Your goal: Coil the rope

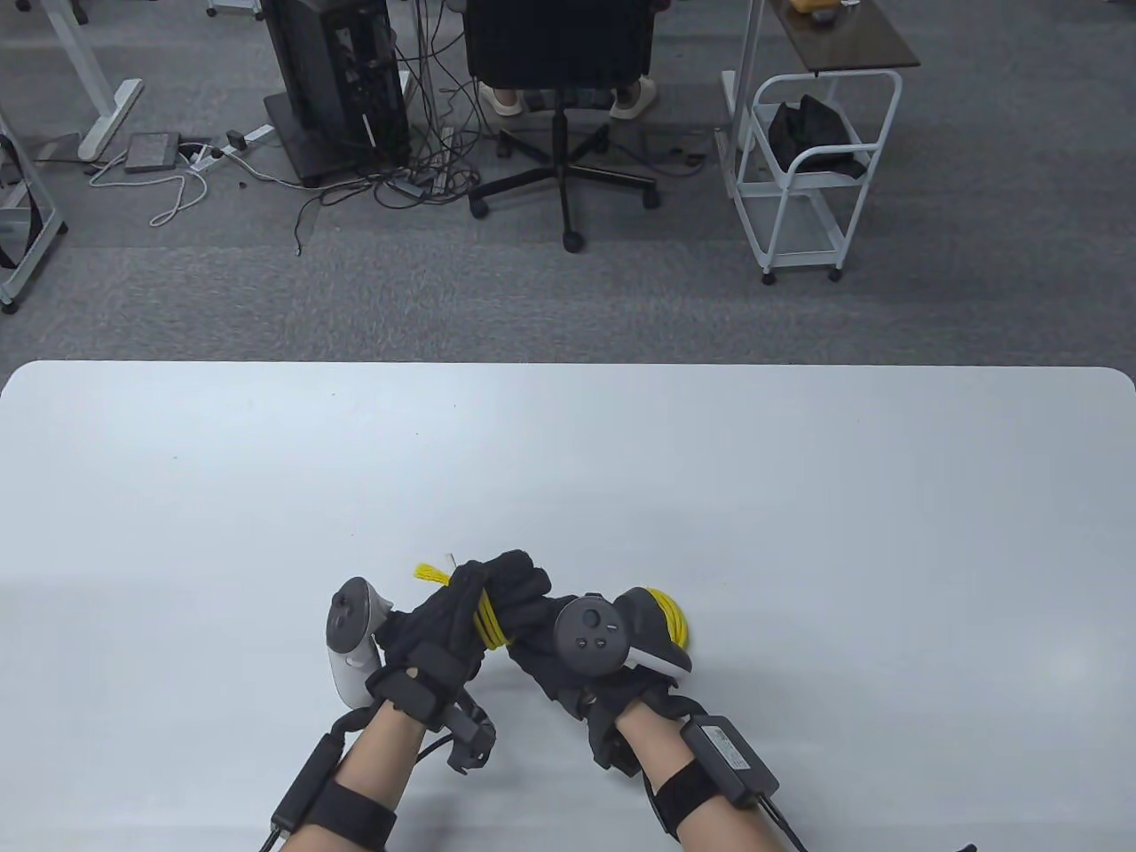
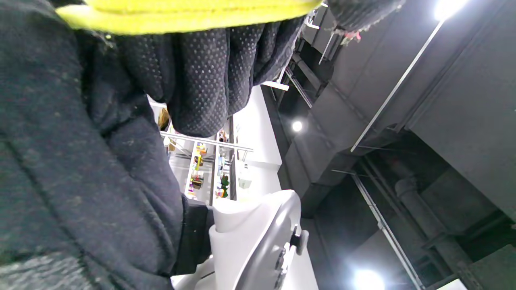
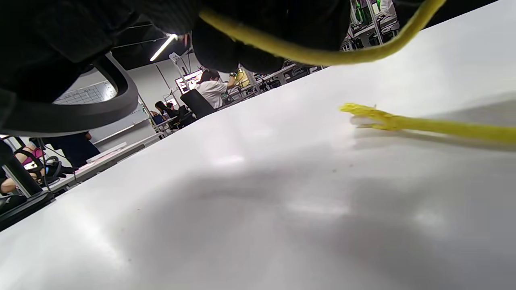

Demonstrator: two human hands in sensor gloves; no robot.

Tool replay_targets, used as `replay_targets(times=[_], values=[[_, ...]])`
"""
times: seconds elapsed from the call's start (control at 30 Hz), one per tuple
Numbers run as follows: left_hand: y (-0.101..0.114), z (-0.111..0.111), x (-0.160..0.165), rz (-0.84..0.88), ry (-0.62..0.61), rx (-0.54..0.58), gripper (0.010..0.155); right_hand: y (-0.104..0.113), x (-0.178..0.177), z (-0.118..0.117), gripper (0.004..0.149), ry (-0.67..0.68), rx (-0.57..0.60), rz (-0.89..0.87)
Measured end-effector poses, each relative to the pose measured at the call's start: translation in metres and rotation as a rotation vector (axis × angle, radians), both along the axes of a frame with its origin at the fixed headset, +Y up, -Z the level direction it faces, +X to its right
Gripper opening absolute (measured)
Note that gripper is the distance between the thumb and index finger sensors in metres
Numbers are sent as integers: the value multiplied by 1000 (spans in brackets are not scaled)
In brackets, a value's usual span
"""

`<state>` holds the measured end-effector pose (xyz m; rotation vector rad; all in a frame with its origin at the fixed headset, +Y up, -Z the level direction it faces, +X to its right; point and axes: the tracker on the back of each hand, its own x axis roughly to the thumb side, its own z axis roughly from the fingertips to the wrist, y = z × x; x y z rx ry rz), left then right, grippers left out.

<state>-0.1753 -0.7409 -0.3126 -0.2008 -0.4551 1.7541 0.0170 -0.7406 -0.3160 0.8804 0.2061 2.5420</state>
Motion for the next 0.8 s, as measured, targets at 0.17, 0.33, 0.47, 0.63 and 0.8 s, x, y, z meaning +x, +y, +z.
replay_targets(times=[0.17, 0.33, 0.47, 0.63, 0.8], values=[[-3, -1, 2, -34, -60, -42, 64, 0, 5, -4, 41, -43, 10, 11], [-3, -2, 7, -89, -125, -63, 64, 4, 17, -8, 41, -96, 40, 18], [-4, -2, 11, -147, -233, -94, 64, 10, 30, -13, 41, -145, 57, -16], [-7, -3, 15, -217, -292, -112, 65, 16, 43, -17, 40, -193, 54, -81], [-9, -4, 16, -377, -323, -107, 65, 21, 49, -19, 40, -217, 35, -174]])
